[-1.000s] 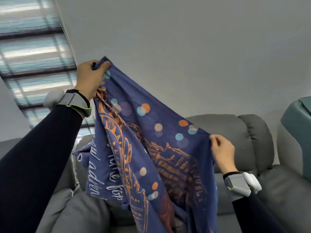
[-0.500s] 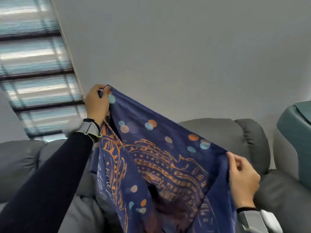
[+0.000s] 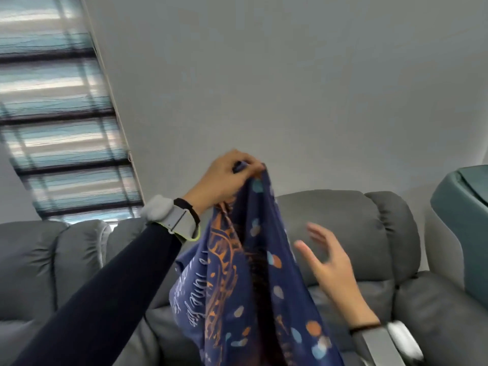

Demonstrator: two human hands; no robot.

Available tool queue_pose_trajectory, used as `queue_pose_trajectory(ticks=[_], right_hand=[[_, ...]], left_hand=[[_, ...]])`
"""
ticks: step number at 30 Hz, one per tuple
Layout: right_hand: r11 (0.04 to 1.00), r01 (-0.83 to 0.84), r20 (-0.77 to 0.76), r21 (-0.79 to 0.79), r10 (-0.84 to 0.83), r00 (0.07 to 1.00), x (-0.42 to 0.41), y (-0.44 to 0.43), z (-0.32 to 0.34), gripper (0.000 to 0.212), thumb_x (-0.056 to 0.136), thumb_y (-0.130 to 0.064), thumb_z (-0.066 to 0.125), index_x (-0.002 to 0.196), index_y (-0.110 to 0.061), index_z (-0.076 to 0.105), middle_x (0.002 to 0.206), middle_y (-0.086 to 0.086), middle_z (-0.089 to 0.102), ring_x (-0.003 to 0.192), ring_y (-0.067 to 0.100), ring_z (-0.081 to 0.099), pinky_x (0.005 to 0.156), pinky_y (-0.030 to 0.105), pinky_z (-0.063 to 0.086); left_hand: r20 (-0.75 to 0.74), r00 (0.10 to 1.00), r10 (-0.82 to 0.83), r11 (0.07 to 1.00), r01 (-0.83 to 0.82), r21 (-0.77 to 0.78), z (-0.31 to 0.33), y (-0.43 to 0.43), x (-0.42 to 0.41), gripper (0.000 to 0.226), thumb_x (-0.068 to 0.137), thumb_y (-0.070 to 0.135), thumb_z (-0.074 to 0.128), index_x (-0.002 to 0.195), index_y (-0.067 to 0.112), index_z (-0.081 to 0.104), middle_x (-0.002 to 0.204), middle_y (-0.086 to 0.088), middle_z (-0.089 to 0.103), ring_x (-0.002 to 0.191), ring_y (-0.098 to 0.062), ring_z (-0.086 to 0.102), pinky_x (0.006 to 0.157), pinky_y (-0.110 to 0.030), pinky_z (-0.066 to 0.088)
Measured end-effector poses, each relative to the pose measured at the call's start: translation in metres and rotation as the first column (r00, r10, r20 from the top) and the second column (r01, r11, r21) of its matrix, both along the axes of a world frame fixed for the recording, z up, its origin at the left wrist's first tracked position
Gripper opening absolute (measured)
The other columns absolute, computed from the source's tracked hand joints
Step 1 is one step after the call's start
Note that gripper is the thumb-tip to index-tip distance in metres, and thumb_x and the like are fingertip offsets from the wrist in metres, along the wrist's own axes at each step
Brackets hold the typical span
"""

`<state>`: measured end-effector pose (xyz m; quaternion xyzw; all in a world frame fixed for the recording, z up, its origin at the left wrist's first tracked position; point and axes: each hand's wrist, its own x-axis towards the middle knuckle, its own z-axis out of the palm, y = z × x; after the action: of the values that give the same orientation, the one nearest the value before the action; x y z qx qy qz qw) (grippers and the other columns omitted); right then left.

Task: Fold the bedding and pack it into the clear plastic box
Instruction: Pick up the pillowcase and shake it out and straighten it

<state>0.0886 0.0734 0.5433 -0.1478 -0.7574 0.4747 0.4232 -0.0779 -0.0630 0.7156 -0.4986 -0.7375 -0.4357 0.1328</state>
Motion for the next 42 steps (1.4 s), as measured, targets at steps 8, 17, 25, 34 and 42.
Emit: queue_pose_trajectory(ticks=[8,17,25,34,42], right_hand=[[0.998,0.011,-0.028,0.055,-0.009,1.0,-0.072,-0.005,0.079,0.042,0.099,-0.027,0.049,0.061,-0.013,0.04,0.056,-0.002,0.039,0.056,0.01,0.037,0.054,0.027,0.027],[0.717,0.588,-0.161,-0.374,-0.675,0.72,-0.052,0.098,0.123,0.041,0.104,-0.023,0.031,0.108,0.007,0.058,0.108,0.025,0.062,0.101,0.035,0.058,0.077,0.03,0.032],[0.997,0.061,-0.135,-0.049,-0.068,0.989,-0.095,-0.036,0.063,0.029,0.094,-0.027,0.058,0.071,-0.011,0.062,0.062,-0.002,0.055,0.058,0.003,0.045,0.057,0.023,0.035],[0.889,-0.386,0.04,-0.248,0.407,0.912,-0.097,-0.044,0.038,0.028,0.095,-0.02,0.058,0.067,-0.016,0.059,0.062,0.0,0.054,0.06,0.006,0.046,0.058,0.029,0.036],[0.905,0.212,-0.219,-0.369,-0.306,0.926,-0.098,-0.003,0.038,0.048,0.09,-0.042,0.054,0.067,-0.001,0.049,0.054,0.0,0.04,0.062,0.009,0.036,0.06,0.03,0.032]], left_hand=[[0.036,0.957,0.289,0.911,-0.264,-0.316,-0.024,-0.019,-0.024,0.051,0.102,0.04,0.029,0.091,0.007,0.066,0.072,-0.004,0.063,0.073,-0.023,0.066,0.066,-0.024,0.046],[0.698,0.55,0.459,0.829,-0.547,-0.114,-0.057,-0.078,-0.1,0.063,0.101,0.048,0.02,0.085,0.002,0.06,0.078,-0.018,0.069,0.073,-0.026,0.068,0.067,-0.034,0.058],[0.396,0.815,0.424,0.876,-0.257,-0.408,-0.056,-0.015,-0.026,0.061,0.103,0.041,0.023,0.087,0.001,0.066,0.097,-0.027,0.065,0.094,-0.03,0.063,0.072,-0.027,0.047],[0.722,0.691,0.033,0.976,0.135,-0.174,-0.081,-0.021,-0.021,0.044,0.084,0.049,0.06,0.083,0.005,0.064,0.075,-0.014,0.059,0.071,-0.02,0.054,0.066,-0.029,0.047],[0.929,0.333,-0.159,0.971,-0.115,0.208,-0.094,-0.023,-0.017,0.008,0.091,0.016,0.06,0.089,0.009,0.064,0.078,-0.007,0.066,0.057,-0.011,0.064,0.056,-0.024,0.057]])
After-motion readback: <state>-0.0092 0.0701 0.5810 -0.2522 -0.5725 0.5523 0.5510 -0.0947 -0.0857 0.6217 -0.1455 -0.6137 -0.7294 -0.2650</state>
